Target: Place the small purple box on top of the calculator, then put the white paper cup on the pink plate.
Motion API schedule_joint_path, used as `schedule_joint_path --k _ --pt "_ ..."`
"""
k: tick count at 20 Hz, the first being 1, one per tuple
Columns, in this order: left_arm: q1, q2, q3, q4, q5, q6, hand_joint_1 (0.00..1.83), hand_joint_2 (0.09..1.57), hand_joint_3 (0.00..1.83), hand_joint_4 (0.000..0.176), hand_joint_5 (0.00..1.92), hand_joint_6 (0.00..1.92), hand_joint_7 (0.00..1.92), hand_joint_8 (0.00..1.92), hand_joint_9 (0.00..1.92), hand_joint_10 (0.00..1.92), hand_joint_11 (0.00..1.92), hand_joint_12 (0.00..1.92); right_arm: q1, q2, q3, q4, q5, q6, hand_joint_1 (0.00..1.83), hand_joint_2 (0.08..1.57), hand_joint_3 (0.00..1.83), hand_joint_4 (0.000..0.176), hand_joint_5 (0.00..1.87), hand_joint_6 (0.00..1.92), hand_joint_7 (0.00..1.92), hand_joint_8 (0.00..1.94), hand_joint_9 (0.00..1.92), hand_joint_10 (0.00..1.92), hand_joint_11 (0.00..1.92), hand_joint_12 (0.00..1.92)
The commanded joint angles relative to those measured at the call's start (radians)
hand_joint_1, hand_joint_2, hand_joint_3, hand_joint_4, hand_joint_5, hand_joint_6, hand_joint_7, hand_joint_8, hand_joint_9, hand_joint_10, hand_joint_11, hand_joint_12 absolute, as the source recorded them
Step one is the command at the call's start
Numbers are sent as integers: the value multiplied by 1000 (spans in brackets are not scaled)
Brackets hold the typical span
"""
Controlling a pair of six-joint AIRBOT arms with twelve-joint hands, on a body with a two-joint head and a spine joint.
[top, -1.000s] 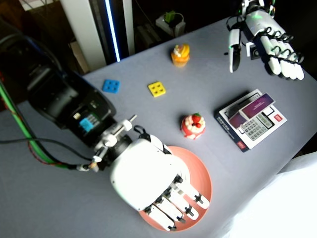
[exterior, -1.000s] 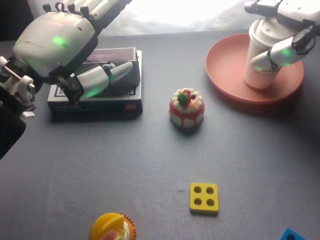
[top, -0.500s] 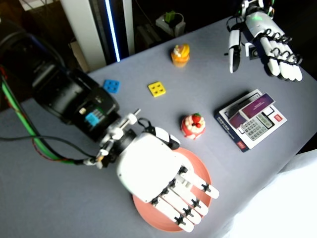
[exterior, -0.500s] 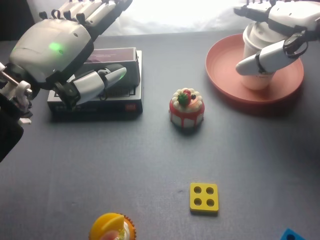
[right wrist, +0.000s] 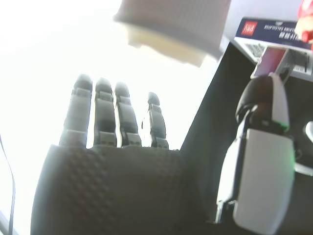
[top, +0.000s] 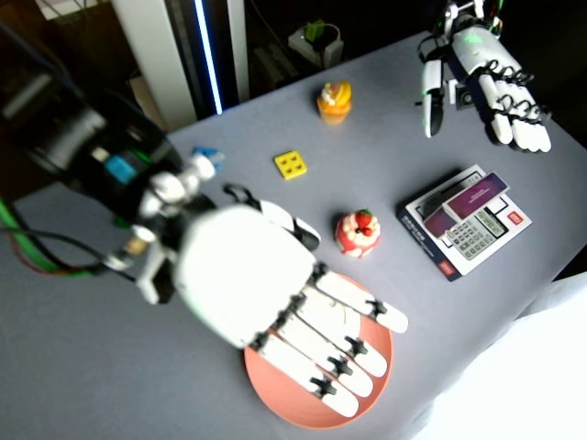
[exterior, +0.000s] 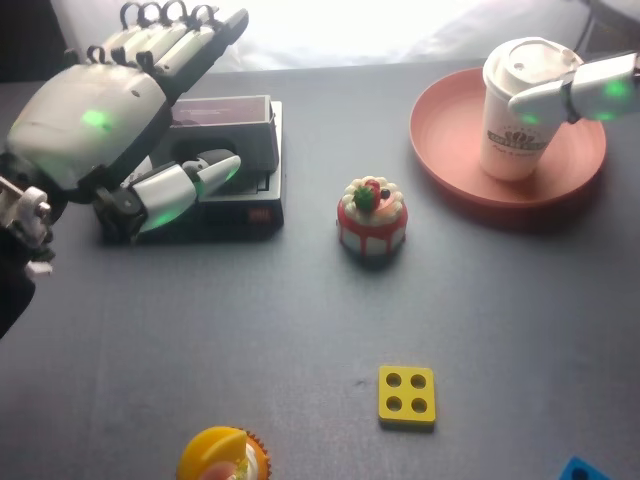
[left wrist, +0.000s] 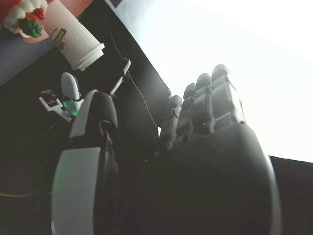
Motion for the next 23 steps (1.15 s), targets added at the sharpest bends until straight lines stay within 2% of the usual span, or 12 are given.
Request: schedule_joint_path --k 1,4,6,9,10,11,13,15,17,18,21,23 --pt "-1 11 -6 8 -153 -1 722 1299 5 42 0 0 0 0 0 0 0 0 22 14 -24 -46 189 32 554 979 19 176 0 0 0 0 0 0 0 0" --pt "44 28 -27 -13 -210 -2 696 1313 9 18 0 0 0 0 0 0 0 0 -17 119 -146 -127 358 75 539 962 9 115 0 0 0 0 0 0 0 0" --pt "73 38 -44 -20 -257 -2 665 1321 11 0 0 0 0 0 0 0 0 0 -68 176 -223 -165 477 75 556 956 5 97 0 0 0 0 0 0 0 0" --pt "111 45 -67 -29 -332 -3 703 1332 12 0 0 0 0 0 0 0 0 0 -152 232 -309 -209 639 75 492 995 20 60 0 0 0 0 0 0 0 0" --pt "120 48 -74 -28 -352 -3 658 1317 4 0 0 0 0 0 0 0 0 0 -185 249 -336 -212 697 75 644 1058 44 47 0 0 0 0 0 0 0 0" --pt "130 53 -83 -27 -379 -3 631 1303 0 0 0 0 0 0 0 0 0 0 -213 260 -351 -212 743 75 712 1081 47 77 0 0 0 0 0 0 0 0" --pt "154 60 -100 -25 -436 -3 571 1274 0 51 0 0 0 0 0 0 0 0 -283 284 -388 -207 859 75 815 1154 32 58 0 0 0 0 0 0 0 0" --pt "179 67 -117 -25 -497 -3 516 1282 0 60 0 0 0 0 0 0 0 0 -353 307 -420 -188 971 68 759 1153 19 32 0 0 0 0 0 0 0 0" --pt "199 73 -131 -25 -551 -2 485 1340 19 15 0 0 0 0 0 0 0 0 -427 330 -449 -169 1077 61 645 1115 0 12 0 0 0 0 0 0 0 0" --pt "204 75 -134 -25 -564 -1 479 1308 3 1 0 0 0 0 0 0 0 0 -440 337 -457 -166 1099 58 598 1088 0 18 0 0 0 0 0 0 0 0" --pt "238 93 -160 -36 -645 19 591 1262 0 0 0 0 0 0 0 0 0 0 -499 363 -484 -147 1191 48 572 1054 0 0 0 0 0 0 0 0 0 0" --pt "259 109 -179 -49 -687 31 611 1312 9 22 0 0 0 0 0 0 0 0 -534 379 -497 -126 1256 47 612 1026 0 0 0 0 0 0 0 0 0 0"
